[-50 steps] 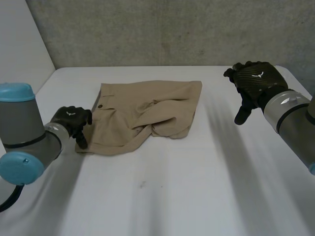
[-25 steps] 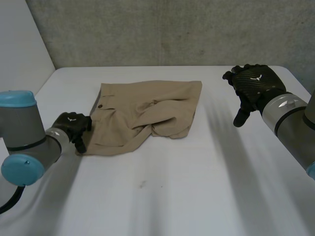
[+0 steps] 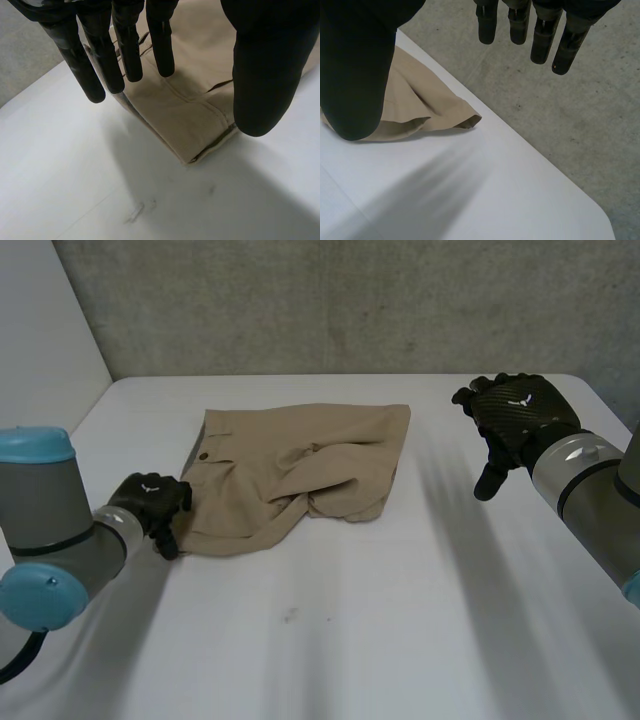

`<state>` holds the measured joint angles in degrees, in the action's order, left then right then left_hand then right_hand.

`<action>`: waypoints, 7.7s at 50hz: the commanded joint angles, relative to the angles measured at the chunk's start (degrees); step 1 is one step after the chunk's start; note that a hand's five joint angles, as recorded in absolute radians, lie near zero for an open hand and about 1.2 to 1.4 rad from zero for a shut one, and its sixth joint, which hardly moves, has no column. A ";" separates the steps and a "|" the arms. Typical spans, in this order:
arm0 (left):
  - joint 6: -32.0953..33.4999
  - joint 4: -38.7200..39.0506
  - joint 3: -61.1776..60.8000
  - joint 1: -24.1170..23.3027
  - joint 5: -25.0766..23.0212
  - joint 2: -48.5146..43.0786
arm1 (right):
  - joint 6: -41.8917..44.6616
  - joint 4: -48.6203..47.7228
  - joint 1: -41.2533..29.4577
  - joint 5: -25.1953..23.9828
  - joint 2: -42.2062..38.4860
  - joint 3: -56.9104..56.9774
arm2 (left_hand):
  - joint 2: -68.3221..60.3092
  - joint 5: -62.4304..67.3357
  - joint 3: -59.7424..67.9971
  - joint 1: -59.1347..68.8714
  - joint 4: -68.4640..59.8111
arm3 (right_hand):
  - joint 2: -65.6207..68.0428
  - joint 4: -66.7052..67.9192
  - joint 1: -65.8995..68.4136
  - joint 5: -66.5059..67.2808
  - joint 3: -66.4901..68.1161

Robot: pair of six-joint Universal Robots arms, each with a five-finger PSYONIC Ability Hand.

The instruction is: Fold the shorts.

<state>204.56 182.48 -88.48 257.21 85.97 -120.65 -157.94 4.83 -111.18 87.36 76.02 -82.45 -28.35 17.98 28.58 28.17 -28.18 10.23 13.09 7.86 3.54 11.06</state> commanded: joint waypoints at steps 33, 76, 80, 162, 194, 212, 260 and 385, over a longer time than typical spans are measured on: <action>-0.04 12.61 10.59 -0.30 12.18 2.08 | 0.09 -0.26 0.09 0.09 0.18 -0.52 | -51.65 52.02 51.42 51.83 -51.82 | -0.23 -3.09 2.14 -3.54 -1.06; -6.90 22.66 18.78 -32.30 -6.09 -4.43 | -0.35 -1.67 6.68 0.17 6.15 1.32 | -9.12 9.49 8.89 9.29 -9.29 | -0.23 -3.09 2.14 -3.54 -1.06; -7.25 22.04 17.73 -28.87 -1.17 -1.00 | -0.09 -1.41 6.15 -0.88 5.98 1.41 | -8.61 8.98 8.38 8.79 -8.78 | -0.23 -3.09 2.14 -3.54 -1.06; -34.85 1.65 20.54 -30.98 15.98 -17.96 | 5.80 -18.46 3.34 -9.93 -11.25 -5.36 | -31.31 31.68 31.08 31.49 -31.48 | 69.77 66.91 72.14 66.46 68.94; -15.78 -4.42 21.06 -29.66 15.37 27.21 | 3.43 7.82 5.62 -10.55 11.32 5.45 | -51.65 52.02 51.42 51.83 -51.82 | 69.77 66.91 72.14 66.46 68.94; -15.86 -5.56 19.92 -24.31 13.96 34.26 | 0.08 14.94 7.03 -10.99 20.67 11.43 | -51.65 52.02 51.42 51.83 -51.82 | 69.77 66.91 72.14 66.46 68.94; -9.45 21.34 31.10 -17.17 10.71 -11.56 | 12.04 -28.75 1.32 0.00 -19.88 10.30 | 17.46 -17.10 -17.69 -17.29 17.29 | -0.23 -3.09 2.14 -3.54 -1.06; -11.38 16.50 -16.73 -30.80 22.22 8.76 | 1.23 -10.55 13.71 -12.57 -7.82 -17.31 | -32.63 33.00 32.40 32.81 -32.80 | 69.77 66.91 72.14 66.46 68.94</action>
<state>192.96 196.07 -105.10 224.82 108.28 -111.16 -156.73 -5.72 -97.18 74.70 68.11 -99.38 -42.46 31.92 42.18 43.10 -42.28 67.22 68.03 54.00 56.69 67.45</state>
